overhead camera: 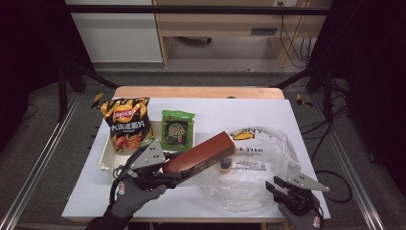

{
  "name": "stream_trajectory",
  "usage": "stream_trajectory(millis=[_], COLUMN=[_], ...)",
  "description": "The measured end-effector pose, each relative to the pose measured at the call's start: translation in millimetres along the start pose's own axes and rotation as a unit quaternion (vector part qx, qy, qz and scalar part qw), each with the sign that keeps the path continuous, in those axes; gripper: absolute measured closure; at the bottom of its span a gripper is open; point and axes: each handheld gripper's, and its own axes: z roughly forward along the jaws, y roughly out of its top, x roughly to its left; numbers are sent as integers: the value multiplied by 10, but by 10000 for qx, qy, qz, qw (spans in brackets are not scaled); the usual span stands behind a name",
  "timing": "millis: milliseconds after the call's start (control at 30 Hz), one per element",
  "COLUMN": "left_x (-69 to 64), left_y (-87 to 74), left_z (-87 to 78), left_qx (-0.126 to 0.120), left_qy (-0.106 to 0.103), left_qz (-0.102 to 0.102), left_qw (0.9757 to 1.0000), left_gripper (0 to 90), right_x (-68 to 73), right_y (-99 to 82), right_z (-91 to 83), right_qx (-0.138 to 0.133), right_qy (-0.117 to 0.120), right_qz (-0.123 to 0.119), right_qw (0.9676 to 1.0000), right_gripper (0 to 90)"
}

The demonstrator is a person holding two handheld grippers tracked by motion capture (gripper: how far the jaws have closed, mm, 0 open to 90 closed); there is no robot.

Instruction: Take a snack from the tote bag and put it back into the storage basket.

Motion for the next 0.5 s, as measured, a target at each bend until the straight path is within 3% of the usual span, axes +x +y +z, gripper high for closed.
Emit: stream_trajectory(millis=[233,500], left_x=[63,228], left_y=[21,-26], left_z=[-130,-262], left_qx=[-41,-30], left_qy=[93,315], left_qz=[-3,-122], left_qw=[9999,9994], left_gripper=[429,429], right_x=[-1,2], right_y=[-3,-2], right_z=[9,18], right_qx=[19,-2], right_qy=[5,-11], right_qz=[-16,-38], right_qw=[10000,10000], right_gripper=[595,578])
